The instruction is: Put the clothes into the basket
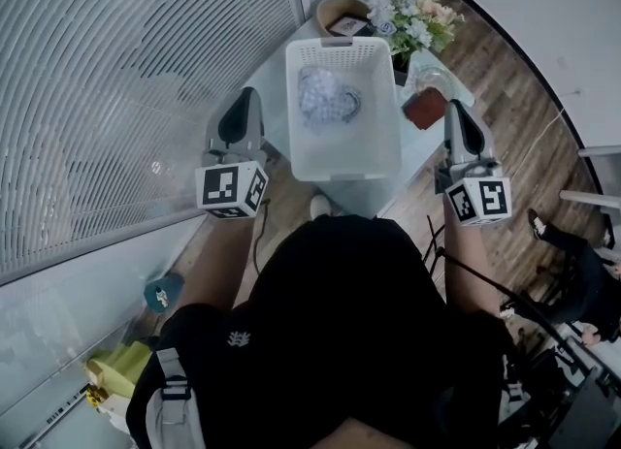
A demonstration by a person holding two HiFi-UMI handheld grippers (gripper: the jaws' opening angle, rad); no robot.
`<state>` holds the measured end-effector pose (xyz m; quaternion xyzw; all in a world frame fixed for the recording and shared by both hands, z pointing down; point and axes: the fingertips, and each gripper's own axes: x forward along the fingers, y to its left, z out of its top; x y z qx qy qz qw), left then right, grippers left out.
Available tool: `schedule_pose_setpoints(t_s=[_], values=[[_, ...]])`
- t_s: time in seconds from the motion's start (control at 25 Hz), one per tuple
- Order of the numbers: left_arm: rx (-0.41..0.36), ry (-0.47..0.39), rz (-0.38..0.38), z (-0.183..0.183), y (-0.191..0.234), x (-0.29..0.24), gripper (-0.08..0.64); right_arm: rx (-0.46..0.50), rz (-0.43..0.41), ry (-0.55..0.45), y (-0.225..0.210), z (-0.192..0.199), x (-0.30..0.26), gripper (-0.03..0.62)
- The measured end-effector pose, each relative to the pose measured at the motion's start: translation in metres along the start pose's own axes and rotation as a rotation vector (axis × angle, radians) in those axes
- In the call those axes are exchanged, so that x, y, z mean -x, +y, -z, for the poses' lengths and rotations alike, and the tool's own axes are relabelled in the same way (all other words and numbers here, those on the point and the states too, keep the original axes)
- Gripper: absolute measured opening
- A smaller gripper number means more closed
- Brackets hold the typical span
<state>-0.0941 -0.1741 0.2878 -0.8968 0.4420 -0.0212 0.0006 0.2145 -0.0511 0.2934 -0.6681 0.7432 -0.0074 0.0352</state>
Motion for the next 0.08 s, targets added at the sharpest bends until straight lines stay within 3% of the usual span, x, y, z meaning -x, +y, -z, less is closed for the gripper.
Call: schedule_pose_setpoints(t_s=[0.08], values=[[-0.005, 0.004, 0.011, 0.0012, -0.0021, -0.0008, 0.005, 0.003, 0.005, -0.004, 0.0001, 0.0012, 0.0009, 0.002]])
